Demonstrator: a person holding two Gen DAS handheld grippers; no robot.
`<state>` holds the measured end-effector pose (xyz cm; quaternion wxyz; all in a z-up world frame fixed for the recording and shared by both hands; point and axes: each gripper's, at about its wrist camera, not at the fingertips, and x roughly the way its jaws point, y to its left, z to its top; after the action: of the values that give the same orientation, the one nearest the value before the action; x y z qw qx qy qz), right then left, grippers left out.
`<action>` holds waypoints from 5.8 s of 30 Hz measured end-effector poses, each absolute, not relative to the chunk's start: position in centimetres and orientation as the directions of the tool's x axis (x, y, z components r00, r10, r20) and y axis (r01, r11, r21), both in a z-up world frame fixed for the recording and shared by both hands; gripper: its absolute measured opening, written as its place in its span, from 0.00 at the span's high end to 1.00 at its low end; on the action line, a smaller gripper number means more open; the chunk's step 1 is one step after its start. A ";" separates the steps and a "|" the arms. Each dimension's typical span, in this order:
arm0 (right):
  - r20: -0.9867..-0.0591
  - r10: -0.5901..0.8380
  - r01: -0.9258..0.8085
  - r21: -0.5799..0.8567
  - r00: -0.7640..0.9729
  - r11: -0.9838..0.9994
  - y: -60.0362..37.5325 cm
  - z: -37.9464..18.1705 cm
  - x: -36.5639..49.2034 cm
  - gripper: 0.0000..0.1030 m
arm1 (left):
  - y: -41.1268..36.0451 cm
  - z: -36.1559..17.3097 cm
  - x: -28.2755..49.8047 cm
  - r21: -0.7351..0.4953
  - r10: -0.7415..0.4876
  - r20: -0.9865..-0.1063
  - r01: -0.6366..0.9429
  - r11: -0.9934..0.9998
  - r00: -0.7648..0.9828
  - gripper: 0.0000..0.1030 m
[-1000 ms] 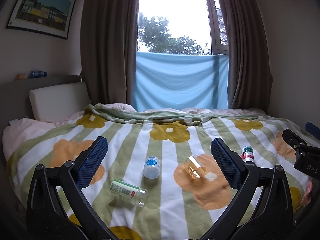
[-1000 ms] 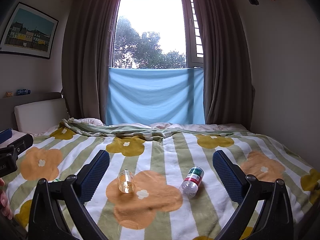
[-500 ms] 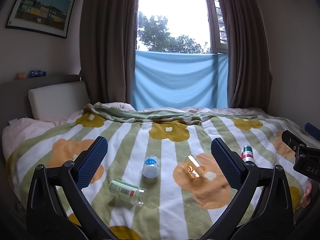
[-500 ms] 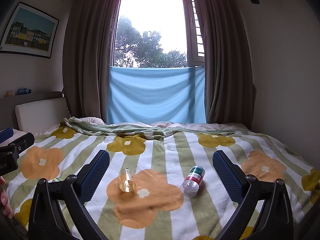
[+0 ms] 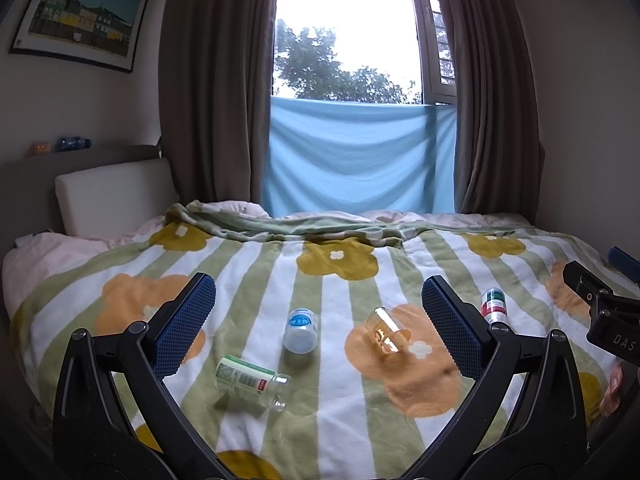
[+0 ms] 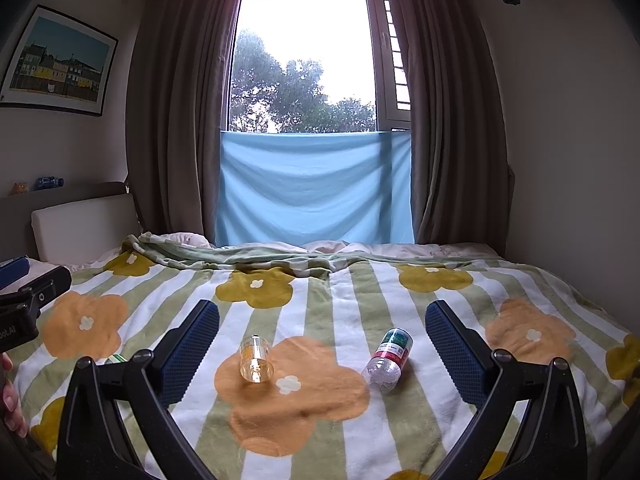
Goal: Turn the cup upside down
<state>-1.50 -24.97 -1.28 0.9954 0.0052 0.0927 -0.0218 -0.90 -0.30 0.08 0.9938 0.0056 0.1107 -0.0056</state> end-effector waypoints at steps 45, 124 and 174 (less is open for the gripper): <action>-0.955 0.023 -0.353 -0.087 0.296 0.931 -12.2 -20.8 34.7 0.06 | 5.8 -7.0 5.2 -0.044 0.086 -0.455 -0.119 0.992 0.886 0.00; -0.697 0.318 -0.302 0.151 0.643 0.941 -27.4 -10.4 7.9 0.00 | -3.2 -0.8 6.8 -0.067 -0.081 -0.627 0.050 0.997 0.775 0.00; -0.528 0.372 -0.255 0.283 0.764 0.925 -37.1 -13.4 1.6 0.00 | -15.0 -20.8 18.7 -0.176 -0.177 -0.979 0.013 0.984 0.099 0.46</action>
<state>1.63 -37.08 -13.40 0.9339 0.0977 0.3001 0.1678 18.74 -15.02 -20.82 0.7388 -0.0613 0.6681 -0.0641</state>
